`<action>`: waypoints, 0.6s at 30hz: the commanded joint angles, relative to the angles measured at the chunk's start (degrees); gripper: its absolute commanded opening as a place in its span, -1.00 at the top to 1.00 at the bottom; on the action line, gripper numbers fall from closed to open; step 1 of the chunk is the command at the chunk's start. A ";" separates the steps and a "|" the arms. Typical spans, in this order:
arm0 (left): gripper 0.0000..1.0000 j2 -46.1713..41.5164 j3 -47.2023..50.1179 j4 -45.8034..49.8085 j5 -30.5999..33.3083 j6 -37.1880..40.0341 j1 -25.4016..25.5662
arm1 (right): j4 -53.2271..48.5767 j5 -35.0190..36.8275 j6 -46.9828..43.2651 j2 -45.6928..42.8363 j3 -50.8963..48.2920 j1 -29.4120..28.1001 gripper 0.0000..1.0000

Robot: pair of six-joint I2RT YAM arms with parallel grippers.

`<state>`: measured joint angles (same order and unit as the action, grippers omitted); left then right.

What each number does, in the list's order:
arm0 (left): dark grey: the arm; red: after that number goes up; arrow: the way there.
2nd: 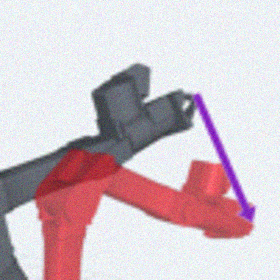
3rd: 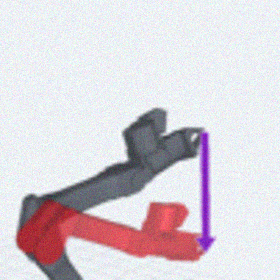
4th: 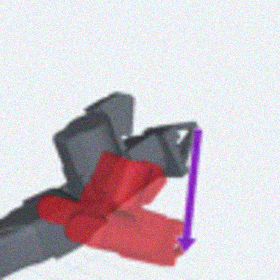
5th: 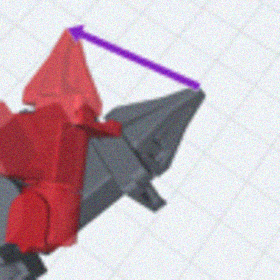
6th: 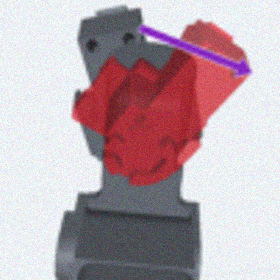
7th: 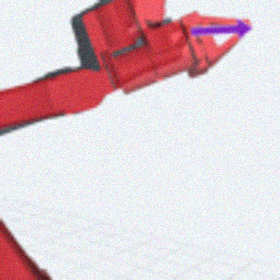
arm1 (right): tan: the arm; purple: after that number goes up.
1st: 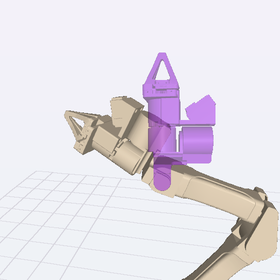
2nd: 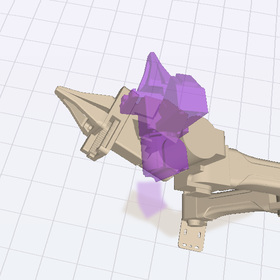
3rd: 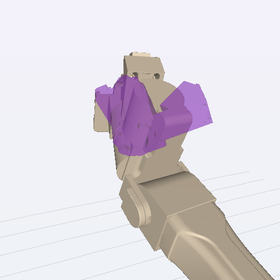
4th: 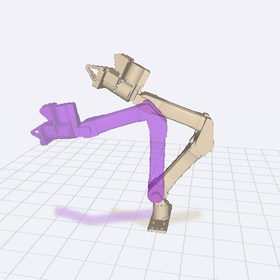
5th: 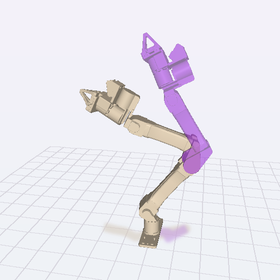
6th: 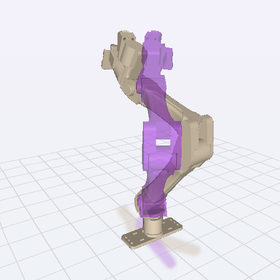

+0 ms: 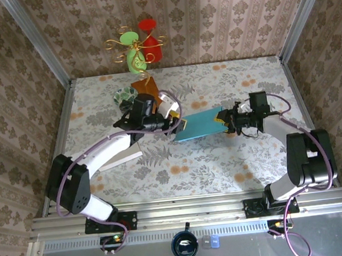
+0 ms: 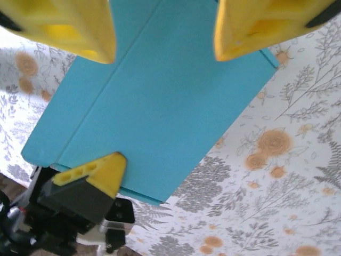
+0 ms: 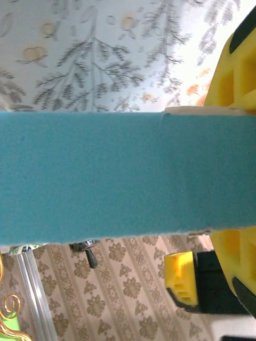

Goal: Fold the paper box

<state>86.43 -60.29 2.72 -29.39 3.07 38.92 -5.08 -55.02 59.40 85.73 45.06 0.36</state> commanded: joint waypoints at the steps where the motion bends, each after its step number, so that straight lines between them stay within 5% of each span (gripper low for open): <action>1: -0.28 -3.70 0.13 7.46 1.82 20.13 4.21 | -8.70 -1.99 9.53 -2.85 0.86 0.24 0.31; 6: -0.54 -3.07 -0.87 14.00 8.77 31.97 6.70 | -16.36 -2.73 17.03 -5.58 -1.29 0.34 0.32; 11: -0.57 -1.78 -1.26 16.08 11.74 37.37 7.62 | -18.04 -4.39 22.66 -8.24 -3.52 0.36 0.31; 18: -0.55 -0.43 -1.98 17.90 8.71 39.13 8.37 | -17.94 -5.53 25.51 -7.84 -5.25 0.58 0.33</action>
<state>85.56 -60.40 17.89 -19.05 38.72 46.61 -21.28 -57.49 81.80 78.19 40.75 0.49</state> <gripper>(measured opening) 0.777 0.341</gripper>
